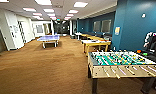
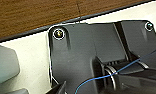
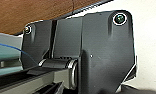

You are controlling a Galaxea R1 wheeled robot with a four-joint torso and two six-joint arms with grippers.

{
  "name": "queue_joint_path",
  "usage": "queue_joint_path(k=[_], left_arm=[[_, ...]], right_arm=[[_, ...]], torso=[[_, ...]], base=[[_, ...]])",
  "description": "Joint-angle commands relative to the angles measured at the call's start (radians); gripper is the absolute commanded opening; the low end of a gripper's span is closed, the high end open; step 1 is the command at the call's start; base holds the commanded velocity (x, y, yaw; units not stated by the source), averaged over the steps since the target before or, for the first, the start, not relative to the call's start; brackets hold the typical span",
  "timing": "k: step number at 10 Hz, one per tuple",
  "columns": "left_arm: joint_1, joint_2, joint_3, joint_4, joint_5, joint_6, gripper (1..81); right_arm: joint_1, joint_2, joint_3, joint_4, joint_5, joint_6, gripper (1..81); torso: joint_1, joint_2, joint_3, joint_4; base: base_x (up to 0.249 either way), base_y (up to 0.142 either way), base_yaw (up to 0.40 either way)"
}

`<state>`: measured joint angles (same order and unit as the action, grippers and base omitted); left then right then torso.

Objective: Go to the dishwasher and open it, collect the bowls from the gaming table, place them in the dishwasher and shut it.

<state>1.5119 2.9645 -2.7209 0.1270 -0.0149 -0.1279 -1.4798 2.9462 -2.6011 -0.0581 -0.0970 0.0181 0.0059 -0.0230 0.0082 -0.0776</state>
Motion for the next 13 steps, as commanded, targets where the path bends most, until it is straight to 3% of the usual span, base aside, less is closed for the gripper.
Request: queue_joint_path(k=[1, 5, 7, 13], left_arm=[[-0.058, -0.008, -0.002, -0.001, 0.053, 0.004, 81.1], [-0.055, -0.008, -0.002, -0.004, 0.047, 0.002, 81.1], [-0.054, -0.007, -0.002, -0.004, 0.047, 0.001, 81.1], [-0.054, -0.002, -0.002, -0.006, 0.053, -0.004, 81.1]], right_arm=[[0.06, -0.005, 0.003, -0.006, -0.053, -0.006, 81.1], [0.06, -0.005, -0.003, -0.006, -0.053, -0.006, 81.1], [0.06, -0.005, -0.003, -0.005, -0.053, -0.006, 81.1], [0.057, -0.003, -0.003, -0.006, -0.053, -0.006, 81.1]], torso=[[0.0, 0.0, 0.0, 0.0], [0.0, 0.0, 0.0, 0.0], [0.0, 0.0, 0.0, 0.0], [0.0, 0.0, 0.0, 0.0]], base=[[0.0, 0.0, 0.144], [0.0, 0.0, -0.096], [0.0, -0.151, 0.0], [0.0, 0.0, 0.0]])
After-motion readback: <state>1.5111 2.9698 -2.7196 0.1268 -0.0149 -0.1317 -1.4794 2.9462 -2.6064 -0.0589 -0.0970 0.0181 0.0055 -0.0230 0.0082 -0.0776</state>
